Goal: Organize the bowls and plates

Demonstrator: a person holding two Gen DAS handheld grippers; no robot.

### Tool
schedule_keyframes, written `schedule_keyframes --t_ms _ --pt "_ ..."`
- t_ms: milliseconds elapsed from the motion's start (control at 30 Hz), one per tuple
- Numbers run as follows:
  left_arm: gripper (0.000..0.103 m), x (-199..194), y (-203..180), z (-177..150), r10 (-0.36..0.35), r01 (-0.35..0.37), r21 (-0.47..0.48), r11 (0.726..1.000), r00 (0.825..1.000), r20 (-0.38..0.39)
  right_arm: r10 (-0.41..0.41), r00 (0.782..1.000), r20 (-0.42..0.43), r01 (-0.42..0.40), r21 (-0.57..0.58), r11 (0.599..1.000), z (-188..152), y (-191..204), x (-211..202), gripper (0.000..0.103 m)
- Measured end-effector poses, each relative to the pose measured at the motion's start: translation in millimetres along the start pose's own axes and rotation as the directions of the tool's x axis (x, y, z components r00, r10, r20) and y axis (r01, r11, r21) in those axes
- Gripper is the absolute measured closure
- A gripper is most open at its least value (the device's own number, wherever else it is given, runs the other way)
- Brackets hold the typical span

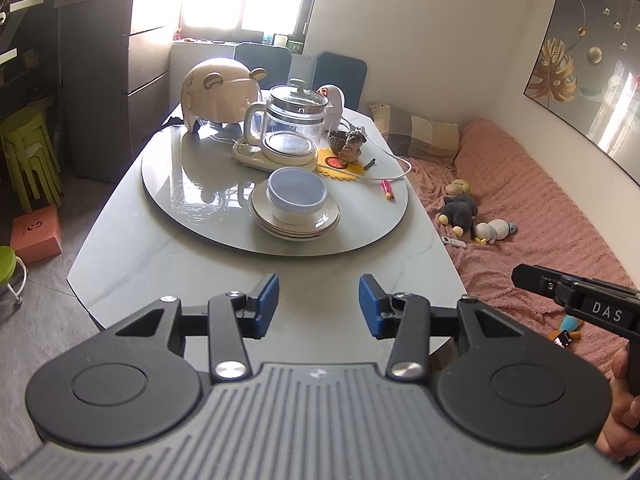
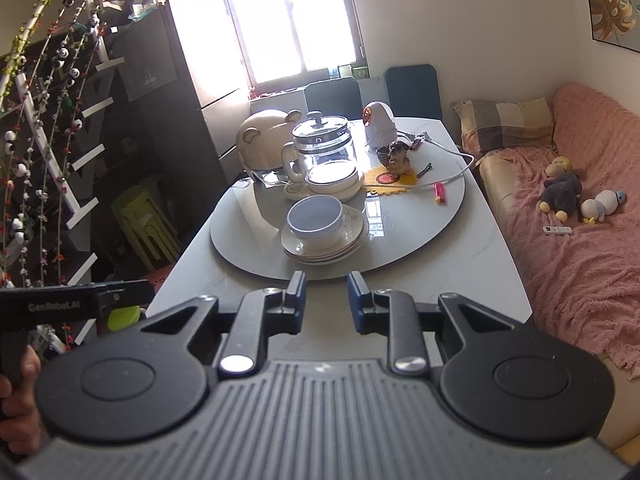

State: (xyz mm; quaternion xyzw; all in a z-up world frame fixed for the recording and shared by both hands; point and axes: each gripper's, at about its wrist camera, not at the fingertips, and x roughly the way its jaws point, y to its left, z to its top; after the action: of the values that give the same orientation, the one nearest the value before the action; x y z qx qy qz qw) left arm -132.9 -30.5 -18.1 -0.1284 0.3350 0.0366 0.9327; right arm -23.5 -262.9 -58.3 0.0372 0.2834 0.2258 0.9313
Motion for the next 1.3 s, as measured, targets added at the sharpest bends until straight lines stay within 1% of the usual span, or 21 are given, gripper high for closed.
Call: schedule_keyframes --t_ms 333,467,600,700,900,967,1033,1067,1133,1167,1233,1300 --pt "0.053 -9.1 -1.8 -2.1 0.028 -0.028 -0.004 1.0 1.0 0.003 0.018 1.0 0.001 -0.018 -0.017 1.0 1.6 6.6 4.2 0.076" --pt "0.053 -9.5 -2.5 -3.0 0.024 -0.024 -0.008 1.0 1.0 0.004 0.019 1.0 0.003 -0.018 -0.018 1.0 2.8 7.1 3.7 0.076" --pt "0.052 -11.4 -2.8 -3.4 0.019 -0.019 -0.013 1.0 1.0 0.023 0.001 1.0 0.004 -0.001 -0.012 1.0 1.2 5.9 3.5 0.076" --pt "0.052 -10.5 -3.7 -2.2 0.04 -0.041 0.004 0.999 0.999 0.035 0.003 1.0 0.001 -0.003 -0.004 1.0 0.2 5.5 4.3 0.076" --pt "0.052 -7.3 -3.8 -0.5 0.016 -0.016 -0.018 1.0 1.0 0.017 -0.016 1.0 0.013 0.016 -0.006 1.0 0.0 0.1 -1.8 0.076" --pt "0.049 -6.5 -4.4 -0.4 0.021 -0.021 -0.018 1.0 1.0 0.014 -0.025 1.0 0.017 0.026 -0.01 1.0 -0.7 -2.4 -3.3 0.076" --pt "0.034 -6.2 -4.4 -0.2 0.019 -0.018 -0.022 1.0 1.0 0.015 -0.033 0.999 0.019 0.033 -0.01 0.999 0.0 -5.4 -3.2 0.075" --pt "0.03 -6.0 -4.6 0.3 0.017 -0.016 -0.03 0.999 1.0 0.015 -0.032 0.999 0.021 0.032 -0.009 0.999 0.4 -6.8 -3.0 0.072" --pt "0.017 -4.4 -4.7 1.7 0.015 -0.014 -0.04 0.999 1.0 0.011 -0.037 0.999 0.034 0.038 -0.015 0.999 2.1 -8.5 -3.4 0.056" --pt "0.015 -3.7 -5.7 2.9 0.016 -0.016 -0.038 0.999 1.0 0.009 -0.038 0.998 0.043 0.039 -0.017 0.999 3.5 -9.8 -3.9 0.052" --pt "0.009 -3.8 -8.0 4.8 0.017 -0.017 -0.032 0.999 1.0 0.012 -0.037 0.997 0.062 0.038 -0.02 0.999 6.1 -12.7 -5.2 0.029" --pt "0.009 -5.3 -10.2 5.9 0.033 -0.032 -0.032 0.999 0.999 0.023 -0.056 0.993 0.102 0.06 -0.029 0.998 7.5 -13.6 -8.1 0.02"
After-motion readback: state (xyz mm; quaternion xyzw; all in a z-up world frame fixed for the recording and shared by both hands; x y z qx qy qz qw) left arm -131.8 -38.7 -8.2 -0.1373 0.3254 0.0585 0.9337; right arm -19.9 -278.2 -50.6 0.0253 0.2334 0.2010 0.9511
